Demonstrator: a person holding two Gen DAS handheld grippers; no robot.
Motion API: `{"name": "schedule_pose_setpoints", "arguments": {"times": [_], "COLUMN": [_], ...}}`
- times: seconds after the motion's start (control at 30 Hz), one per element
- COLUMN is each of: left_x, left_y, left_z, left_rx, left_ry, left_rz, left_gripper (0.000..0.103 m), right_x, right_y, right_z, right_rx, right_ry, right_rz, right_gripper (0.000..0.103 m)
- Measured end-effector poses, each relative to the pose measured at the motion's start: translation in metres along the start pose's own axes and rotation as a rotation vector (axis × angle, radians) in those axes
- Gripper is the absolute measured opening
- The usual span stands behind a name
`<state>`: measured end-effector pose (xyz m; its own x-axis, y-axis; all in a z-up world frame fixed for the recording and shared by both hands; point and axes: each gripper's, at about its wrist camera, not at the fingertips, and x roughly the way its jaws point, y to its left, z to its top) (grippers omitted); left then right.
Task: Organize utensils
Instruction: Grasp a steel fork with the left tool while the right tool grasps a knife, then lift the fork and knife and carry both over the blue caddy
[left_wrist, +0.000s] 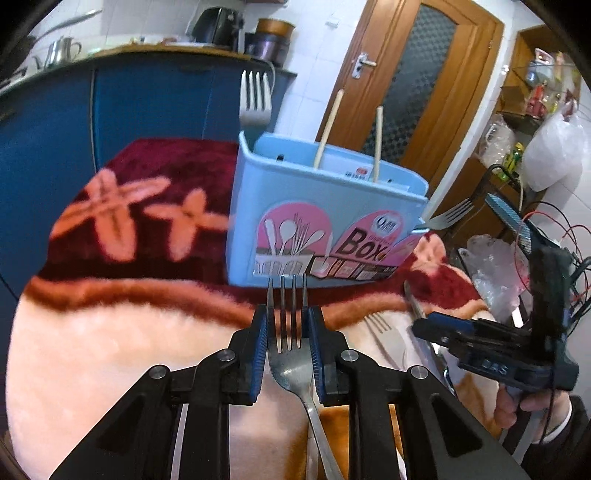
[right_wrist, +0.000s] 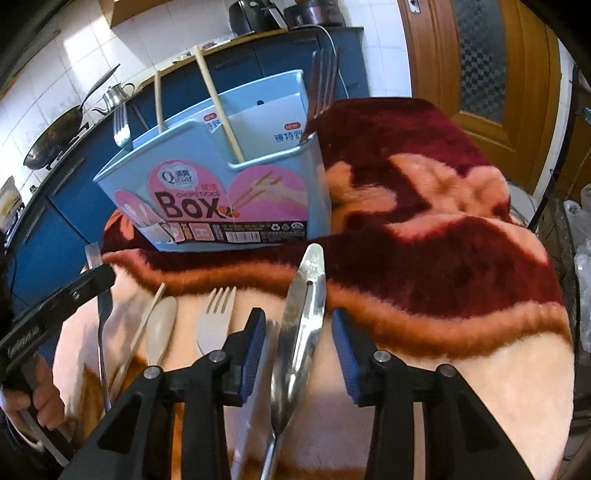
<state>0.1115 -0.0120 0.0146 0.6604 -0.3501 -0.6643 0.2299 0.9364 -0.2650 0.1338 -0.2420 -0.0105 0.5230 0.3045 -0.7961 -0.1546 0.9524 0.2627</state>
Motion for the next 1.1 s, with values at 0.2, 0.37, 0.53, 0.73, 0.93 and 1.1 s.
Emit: {"name": "schedule_pose_setpoints", "arguments": {"times": [0.2, 0.37, 0.53, 0.73, 0.93, 1.1], "left_x": [-0.016, -0.031, -0.048, -0.067, -0.079, -0.083], "left_y": [-0.004, -0.007, -0.008, -0.015, -0.021, -0.023], "left_z": [0.003, 0.006, 0.008, 0.013, 0.023, 0.035], "left_rx": [0.030, 0.039, 0.043, 0.065, 0.081, 0.093], "left_ry": [-0.054, -0.100, -0.152, -0.210, -0.250, -0.259], "left_rz": [-0.008, -0.017, -0.025, -0.024, -0.023, -0.025], "left_gripper": [0.021, 0.021, 0.019, 0.017, 0.003, 0.003], "right_x": [0.003, -0.011, -0.041, -0.080, -0.112, -0.122], "right_y": [-0.005, -0.007, 0.003, 0.019, 0.036, 0.040], "right_z": [0.007, 0.001, -0.009, -0.011, -0.005, 0.005], "right_rx": [0.044, 0.084, 0.061, -0.013, -0.080, -0.100], "right_ry": [0.018, -0.048, -0.201, -0.362, -0.511, -0.563], "right_rz": [0.003, 0.086, 0.144, 0.139, 0.124, 0.129], "right_gripper": [0.025, 0.024, 0.024, 0.024, 0.024, 0.024]}}
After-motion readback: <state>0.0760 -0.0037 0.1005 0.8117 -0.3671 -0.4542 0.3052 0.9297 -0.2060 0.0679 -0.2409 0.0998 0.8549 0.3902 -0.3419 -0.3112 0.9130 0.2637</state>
